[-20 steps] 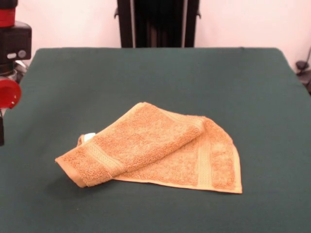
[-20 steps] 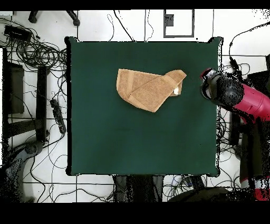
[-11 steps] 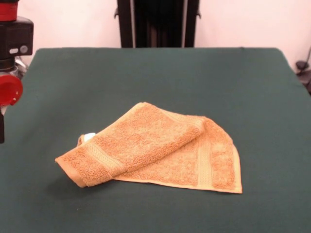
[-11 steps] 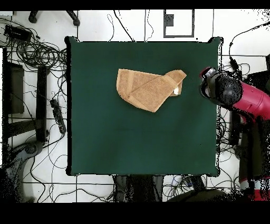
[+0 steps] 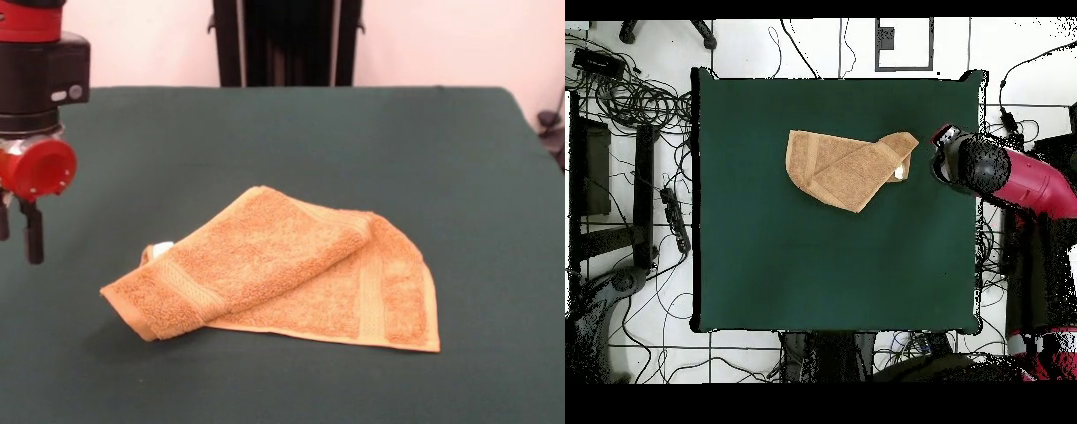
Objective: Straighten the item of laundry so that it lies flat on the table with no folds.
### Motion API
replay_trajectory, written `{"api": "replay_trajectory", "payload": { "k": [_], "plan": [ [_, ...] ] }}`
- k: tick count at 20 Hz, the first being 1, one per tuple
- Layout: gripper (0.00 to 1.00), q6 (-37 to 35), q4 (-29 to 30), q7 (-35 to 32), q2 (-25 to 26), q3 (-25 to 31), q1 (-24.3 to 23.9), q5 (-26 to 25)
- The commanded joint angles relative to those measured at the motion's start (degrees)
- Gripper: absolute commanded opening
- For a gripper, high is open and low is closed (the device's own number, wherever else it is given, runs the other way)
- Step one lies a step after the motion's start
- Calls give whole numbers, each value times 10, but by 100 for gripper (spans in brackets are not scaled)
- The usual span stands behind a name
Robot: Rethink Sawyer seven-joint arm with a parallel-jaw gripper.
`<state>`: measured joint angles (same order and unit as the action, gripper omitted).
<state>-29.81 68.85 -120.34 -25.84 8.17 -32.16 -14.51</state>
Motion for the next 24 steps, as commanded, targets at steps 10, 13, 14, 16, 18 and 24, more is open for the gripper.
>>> {"api": "replay_trajectory", "payload": {
  "k": [10,13,14,16,18,24],
  "plan": [
    [100,-92,27,-8,6,26,63,13],
    [100,-79,16,-11,25,35,63,17],
    [100,-77,13,-14,29,38,64,20],
    [100,-76,7,-21,36,37,68,23],
    [100,-74,4,-27,41,36,72,25],
    [100,-50,-3,-27,59,37,72,23]
  ]
}}
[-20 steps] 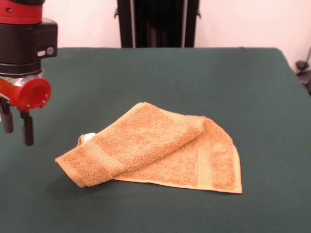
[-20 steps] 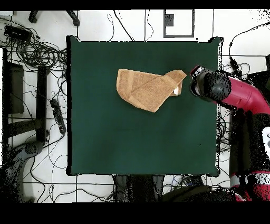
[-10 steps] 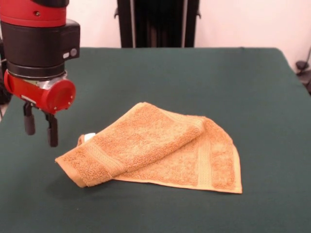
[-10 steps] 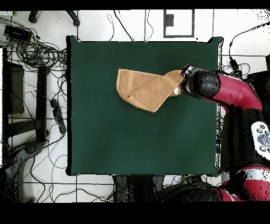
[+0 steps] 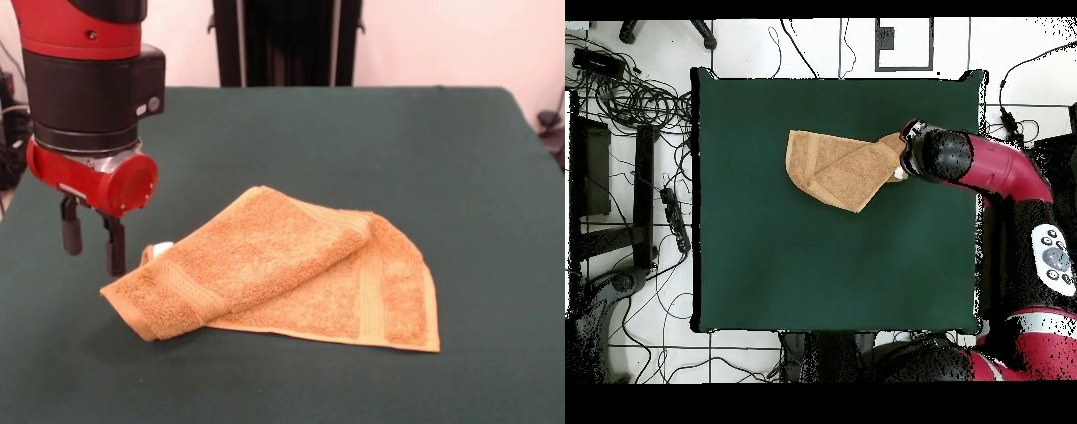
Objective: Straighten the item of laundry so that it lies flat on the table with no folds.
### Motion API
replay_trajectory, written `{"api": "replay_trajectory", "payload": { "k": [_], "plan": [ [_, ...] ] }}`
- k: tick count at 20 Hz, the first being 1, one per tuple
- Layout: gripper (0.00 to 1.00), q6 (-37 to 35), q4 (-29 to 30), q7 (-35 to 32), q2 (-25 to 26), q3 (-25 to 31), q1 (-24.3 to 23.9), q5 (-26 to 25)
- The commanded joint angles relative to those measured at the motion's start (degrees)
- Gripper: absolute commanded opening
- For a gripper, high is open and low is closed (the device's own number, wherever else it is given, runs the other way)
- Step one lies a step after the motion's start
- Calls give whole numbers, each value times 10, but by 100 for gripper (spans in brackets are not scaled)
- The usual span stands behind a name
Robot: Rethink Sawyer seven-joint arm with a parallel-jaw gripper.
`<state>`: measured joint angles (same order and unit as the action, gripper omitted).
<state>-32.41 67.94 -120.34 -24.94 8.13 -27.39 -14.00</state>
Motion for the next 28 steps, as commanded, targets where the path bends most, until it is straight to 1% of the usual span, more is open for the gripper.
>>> {"api": "replay_trajectory", "payload": {
  "k": [1,5,8,15,20,28],
  "plan": [
    [100,-19,3,-27,54,37,25,17],
    [100,-5,-13,-34,73,38,29,17],
    [100,-13,-22,-36,78,37,33,19],
    [100,-24,-28,-44,76,29,41,21],
    [100,-31,-26,-63,71,14,55,24],
    [100,-38,-30,-67,71,4,65,30]
  ]
}}
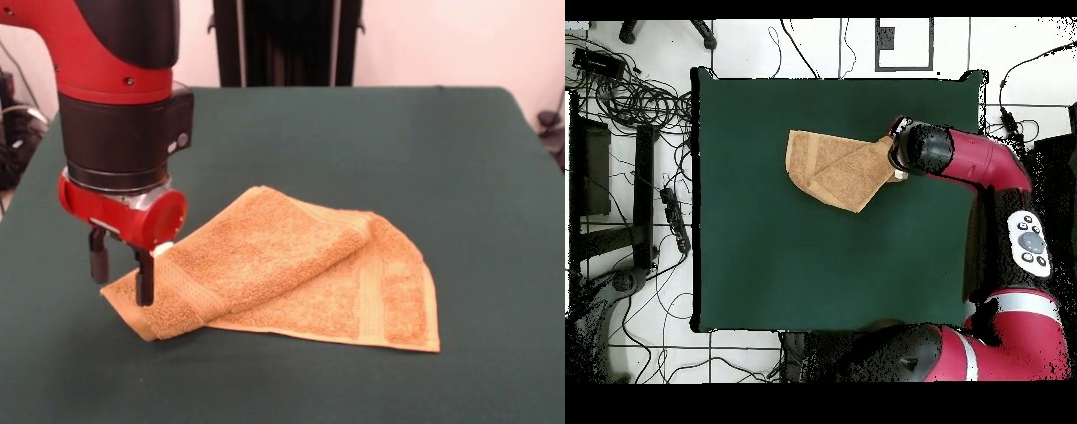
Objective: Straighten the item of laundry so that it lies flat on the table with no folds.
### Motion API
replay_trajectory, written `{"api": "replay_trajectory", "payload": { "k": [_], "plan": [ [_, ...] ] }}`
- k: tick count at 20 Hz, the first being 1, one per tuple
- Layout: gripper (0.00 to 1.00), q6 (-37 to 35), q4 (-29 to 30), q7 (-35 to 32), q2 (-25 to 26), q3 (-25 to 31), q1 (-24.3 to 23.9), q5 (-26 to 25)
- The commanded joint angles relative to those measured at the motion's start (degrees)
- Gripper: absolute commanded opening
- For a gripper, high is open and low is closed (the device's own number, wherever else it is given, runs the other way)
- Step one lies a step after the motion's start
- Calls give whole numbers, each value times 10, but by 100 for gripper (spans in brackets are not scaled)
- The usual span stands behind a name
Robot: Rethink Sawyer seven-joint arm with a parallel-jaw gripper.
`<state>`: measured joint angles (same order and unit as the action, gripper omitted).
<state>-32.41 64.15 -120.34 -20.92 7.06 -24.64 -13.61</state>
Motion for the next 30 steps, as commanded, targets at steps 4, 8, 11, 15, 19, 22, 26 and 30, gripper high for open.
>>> {"api": "replay_trajectory", "payload": {
  "k": [4,8,11,15,19,22,26,30],
  "plan": [
    [100,-38,7,-70,31,9,41,27],
    [0,-41,4,-71,32,3,45,25],
    [0,-44,1,-69,33,2,46,25],
    [0,-41,1,-70,33,-1,48,23],
    [0,-37,3,-68,33,-3,45,23],
    [100,-32,9,-56,32,-2,39,20],
    [100,-12,24,-47,29,2,30,16],
    [100,16,41,-52,29,3,26,12]
  ]
}}
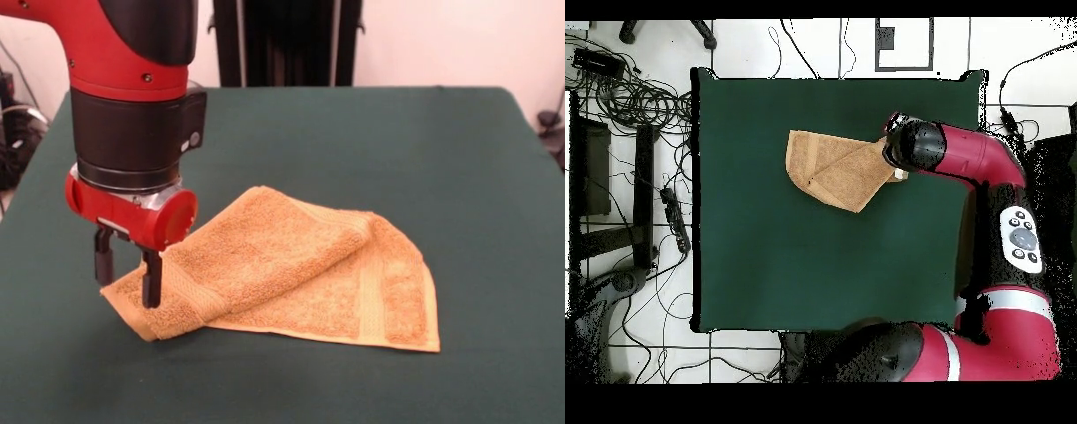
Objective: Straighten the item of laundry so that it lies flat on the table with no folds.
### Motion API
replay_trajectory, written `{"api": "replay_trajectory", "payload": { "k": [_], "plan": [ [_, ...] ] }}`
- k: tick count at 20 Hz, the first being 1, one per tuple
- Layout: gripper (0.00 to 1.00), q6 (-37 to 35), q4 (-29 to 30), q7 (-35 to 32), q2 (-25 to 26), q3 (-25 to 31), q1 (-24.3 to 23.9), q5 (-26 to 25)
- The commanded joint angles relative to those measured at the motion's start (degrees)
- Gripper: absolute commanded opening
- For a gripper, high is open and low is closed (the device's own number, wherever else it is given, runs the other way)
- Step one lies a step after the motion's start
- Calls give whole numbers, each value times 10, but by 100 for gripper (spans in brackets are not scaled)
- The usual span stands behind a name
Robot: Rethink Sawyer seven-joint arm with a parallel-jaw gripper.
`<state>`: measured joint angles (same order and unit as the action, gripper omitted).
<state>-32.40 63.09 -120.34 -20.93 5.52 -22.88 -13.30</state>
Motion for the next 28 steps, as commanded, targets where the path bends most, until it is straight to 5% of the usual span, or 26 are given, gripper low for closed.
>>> {"api": "replay_trajectory", "payload": {
  "k": [1,14,28],
  "plan": [
    [100,23,52,-55,32,15,10,5],
    [100,56,62,-72,88,8,16,1],
    [100,81,63,-76,94,-11,22,8]
  ]
}}
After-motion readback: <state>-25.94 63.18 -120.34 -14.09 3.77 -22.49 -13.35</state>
